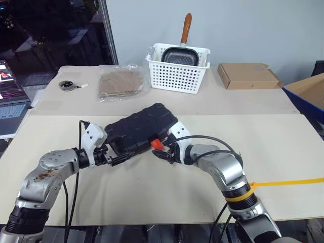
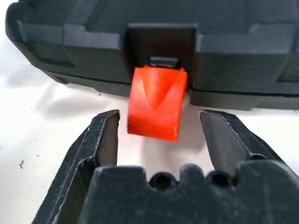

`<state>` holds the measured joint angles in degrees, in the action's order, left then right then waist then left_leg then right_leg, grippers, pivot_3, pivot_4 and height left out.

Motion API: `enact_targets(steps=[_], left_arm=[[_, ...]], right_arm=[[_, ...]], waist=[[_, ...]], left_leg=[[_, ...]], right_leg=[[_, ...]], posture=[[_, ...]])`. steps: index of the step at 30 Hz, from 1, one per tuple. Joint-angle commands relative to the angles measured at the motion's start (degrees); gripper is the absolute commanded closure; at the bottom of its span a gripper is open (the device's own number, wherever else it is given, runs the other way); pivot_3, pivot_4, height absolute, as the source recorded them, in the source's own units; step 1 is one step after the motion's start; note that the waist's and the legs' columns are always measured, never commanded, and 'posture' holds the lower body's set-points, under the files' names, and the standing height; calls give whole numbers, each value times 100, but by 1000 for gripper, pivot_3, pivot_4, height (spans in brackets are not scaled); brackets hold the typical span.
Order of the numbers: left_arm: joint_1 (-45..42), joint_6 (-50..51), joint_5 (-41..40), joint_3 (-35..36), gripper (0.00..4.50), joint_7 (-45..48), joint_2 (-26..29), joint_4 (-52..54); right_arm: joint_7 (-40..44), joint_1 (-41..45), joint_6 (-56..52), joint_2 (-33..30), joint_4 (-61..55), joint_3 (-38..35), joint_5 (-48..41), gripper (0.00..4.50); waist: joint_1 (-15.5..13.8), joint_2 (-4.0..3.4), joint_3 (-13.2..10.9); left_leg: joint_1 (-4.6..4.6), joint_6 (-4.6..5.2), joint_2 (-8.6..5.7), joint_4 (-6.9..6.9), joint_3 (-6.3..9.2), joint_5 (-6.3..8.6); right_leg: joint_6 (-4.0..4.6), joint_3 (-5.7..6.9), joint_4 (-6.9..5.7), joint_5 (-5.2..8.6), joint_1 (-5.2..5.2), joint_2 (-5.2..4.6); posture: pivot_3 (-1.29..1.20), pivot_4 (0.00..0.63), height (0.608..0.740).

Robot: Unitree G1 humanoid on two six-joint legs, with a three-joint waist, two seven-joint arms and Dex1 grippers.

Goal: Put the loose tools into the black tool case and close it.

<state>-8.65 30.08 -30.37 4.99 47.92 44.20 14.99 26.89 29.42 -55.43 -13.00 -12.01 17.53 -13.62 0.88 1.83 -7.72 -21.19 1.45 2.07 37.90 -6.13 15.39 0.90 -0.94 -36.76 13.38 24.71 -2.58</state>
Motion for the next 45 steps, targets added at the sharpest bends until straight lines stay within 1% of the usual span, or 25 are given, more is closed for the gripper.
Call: enact_targets(steps=[1,5,16,33,36,38,45], left_arm=[[32,11,54,10,0,33,-17,106],[47,9,90,-17,0,28,-28,146],[116,73,138,-12,0,22,-59,334],[169,160,142,-10,0,-52,-116,471],[164,172,138,-5,0,-60,-122,479],[159,167,143,-6,0,-61,-126,475],[152,160,151,-25,0,-74,-143,494]], right_arm=[[-20,136,-92,-114,-284,58,61,1330],[-33,162,-167,-176,-377,124,81,1330],[-73,308,-481,-78,-432,98,32,1330],[-138,401,-532,96,-357,30,-66,1330],[-152,405,-550,91,-350,38,-60,2065],[-148,412,-539,50,-339,86,-23,2753],[-192,429,-458,-31,-331,203,77,2753]], waist=[[1,0,0],[1,0,0],[12,0,0],[17,0,0],[18,0,0],[18,0,0],[15,0,0]], left_leg=[[0,0,0,0,0,0],[-1,0,0,0,0,0],[-3,0,1,0,1,0],[-3,0,0,0,0,0],[-3,0,1,0,1,0],[-3,0,1,0,1,0],[-10,0,1,0,0,1]], right_leg=[[0,0,0,0,0,0],[0,0,2,0,0,-1],[0,0,2,0,2,0],[0,0,3,0,3,-1],[0,0,3,0,3,0],[0,0,2,0,3,0],[0,0,3,0,9,-1]], posture=[[0,150,740],[0,150,740],[0,150,740],[0,150,740],[0,150,740],[0,150,740],[0,150,740]])
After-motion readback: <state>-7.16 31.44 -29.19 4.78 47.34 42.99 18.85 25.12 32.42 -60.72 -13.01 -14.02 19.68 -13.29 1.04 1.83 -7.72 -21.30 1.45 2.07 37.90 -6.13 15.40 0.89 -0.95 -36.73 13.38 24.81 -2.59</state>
